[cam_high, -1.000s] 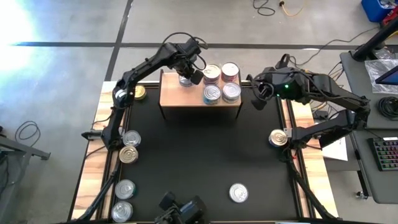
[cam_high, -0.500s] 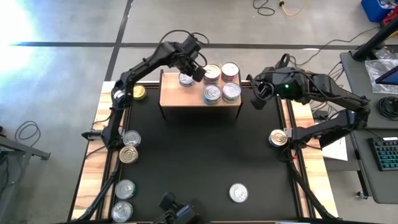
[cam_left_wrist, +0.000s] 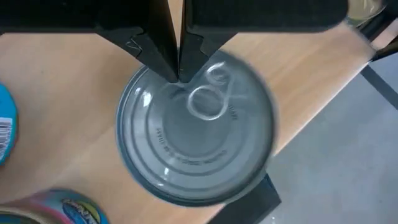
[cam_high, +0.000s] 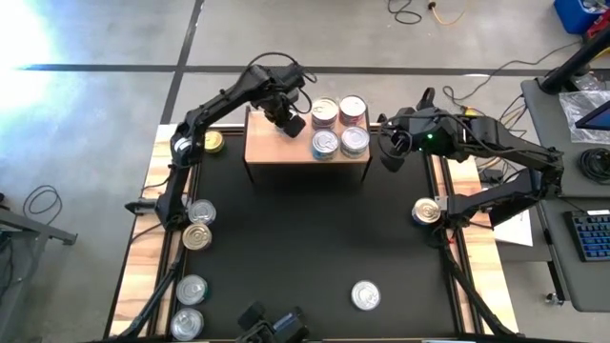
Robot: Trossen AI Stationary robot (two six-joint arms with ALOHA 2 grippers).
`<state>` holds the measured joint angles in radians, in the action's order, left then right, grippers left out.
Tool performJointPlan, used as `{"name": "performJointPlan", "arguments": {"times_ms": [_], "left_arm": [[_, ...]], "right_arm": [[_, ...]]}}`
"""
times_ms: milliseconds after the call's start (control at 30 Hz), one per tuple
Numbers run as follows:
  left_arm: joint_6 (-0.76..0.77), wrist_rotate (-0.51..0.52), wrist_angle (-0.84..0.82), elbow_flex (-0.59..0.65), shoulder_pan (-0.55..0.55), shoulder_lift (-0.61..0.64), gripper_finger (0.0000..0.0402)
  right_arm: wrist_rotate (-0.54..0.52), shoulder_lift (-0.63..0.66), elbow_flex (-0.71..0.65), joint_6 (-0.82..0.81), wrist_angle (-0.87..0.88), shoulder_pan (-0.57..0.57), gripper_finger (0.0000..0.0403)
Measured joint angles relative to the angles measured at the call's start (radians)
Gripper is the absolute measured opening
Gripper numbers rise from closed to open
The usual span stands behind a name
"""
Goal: Stack canned seafood by type on shelf
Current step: Adjust the tuna cans on the shelf
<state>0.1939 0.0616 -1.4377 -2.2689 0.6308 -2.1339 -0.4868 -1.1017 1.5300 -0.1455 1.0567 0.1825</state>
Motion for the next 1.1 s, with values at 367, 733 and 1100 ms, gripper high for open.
{"name": "performJointPlan", "arguments": {"times_ms": [367, 733, 1100], "left_arm": [[0.038, 0.037, 0.125, 0.003, -0.028, -0.025, 0.0000], [0.061, 0.032, 0.128, -0.001, -0.073, -0.025, 0.0000], [0.079, 0.077, 0.168, -0.024, -0.079, -0.026, 0.0000]], "right_arm": [[0.108, 0.027, 0.004, 0.043, 0.006, -0.001, 0.0012], [0.120, 0.080, 0.004, 0.095, 0.009, -0.001, 0.0012], [0.214, 0.126, 0.004, 0.074, 0.011, -0.001, 0.0012]]}}
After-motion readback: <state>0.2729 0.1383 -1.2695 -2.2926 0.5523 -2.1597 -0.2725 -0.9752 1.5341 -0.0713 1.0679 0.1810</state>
